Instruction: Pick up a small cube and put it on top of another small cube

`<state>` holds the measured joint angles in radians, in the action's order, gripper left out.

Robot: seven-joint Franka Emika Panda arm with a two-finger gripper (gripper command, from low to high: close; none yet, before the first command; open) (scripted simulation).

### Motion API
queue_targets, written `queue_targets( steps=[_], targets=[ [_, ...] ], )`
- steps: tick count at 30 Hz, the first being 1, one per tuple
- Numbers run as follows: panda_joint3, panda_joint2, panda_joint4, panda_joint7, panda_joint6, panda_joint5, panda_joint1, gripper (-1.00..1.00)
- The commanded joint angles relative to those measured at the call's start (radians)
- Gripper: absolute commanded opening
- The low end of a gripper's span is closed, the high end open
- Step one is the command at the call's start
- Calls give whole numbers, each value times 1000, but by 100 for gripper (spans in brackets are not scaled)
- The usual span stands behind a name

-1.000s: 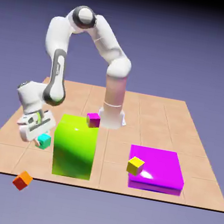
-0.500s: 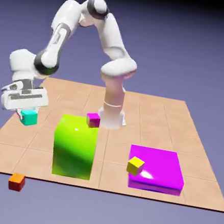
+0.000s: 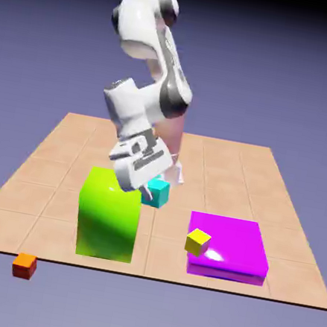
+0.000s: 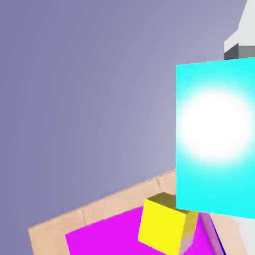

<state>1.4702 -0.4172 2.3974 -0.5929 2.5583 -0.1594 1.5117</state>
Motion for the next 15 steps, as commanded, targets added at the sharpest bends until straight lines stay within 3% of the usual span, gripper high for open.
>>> queue_targets(
  steps=[1, 7, 15],
  targets=[
    [-9, 8, 7, 12, 0, 4, 36, -100],
    [98, 42, 47, -75, -28, 63, 185, -100],
    [377, -32, 55, -27, 110, 149, 475, -100]
  ],
)
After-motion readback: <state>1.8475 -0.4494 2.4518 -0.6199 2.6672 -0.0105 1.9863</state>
